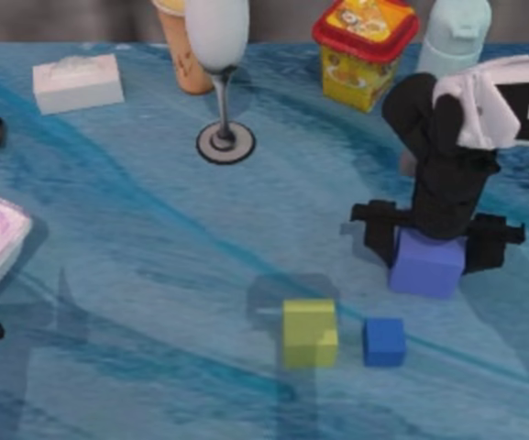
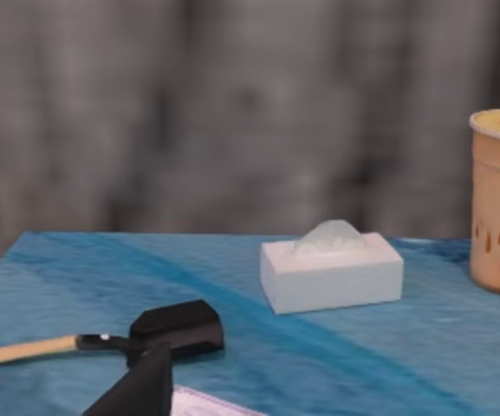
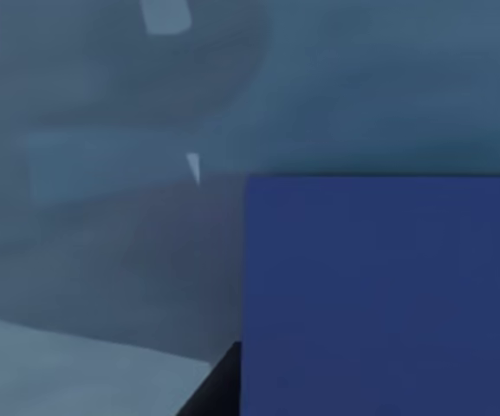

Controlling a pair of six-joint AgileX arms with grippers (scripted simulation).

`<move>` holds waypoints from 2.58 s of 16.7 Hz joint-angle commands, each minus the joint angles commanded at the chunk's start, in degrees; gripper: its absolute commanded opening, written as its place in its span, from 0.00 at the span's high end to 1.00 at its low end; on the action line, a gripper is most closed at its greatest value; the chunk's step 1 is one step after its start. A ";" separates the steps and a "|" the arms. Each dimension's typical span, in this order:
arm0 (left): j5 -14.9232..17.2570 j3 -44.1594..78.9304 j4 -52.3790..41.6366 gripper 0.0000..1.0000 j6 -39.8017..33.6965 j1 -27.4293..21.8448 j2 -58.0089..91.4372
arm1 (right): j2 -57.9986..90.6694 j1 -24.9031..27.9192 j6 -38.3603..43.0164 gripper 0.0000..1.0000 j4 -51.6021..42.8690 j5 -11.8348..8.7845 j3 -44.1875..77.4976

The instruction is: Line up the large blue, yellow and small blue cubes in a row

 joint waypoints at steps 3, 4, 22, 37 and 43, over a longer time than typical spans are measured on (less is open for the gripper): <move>0.00 0.00 0.00 0.00 0.00 0.00 0.00 | -2.13 0.08 0.11 1.00 -5.93 0.02 3.28; 0.00 0.00 0.00 0.00 0.00 0.00 0.00 | -3.01 0.19 0.05 1.00 -8.42 -0.01 4.54; 0.00 0.00 0.00 0.00 0.00 0.00 0.00 | 11.37 22.97 15.01 1.00 -26.86 -0.03 37.76; 0.00 0.00 0.00 0.00 0.00 0.00 0.00 | 17.34 32.32 21.04 1.00 -22.28 0.08 40.00; 0.00 0.00 0.00 0.00 0.00 0.00 0.00 | 18.09 32.58 20.99 1.00 -17.23 0.08 35.28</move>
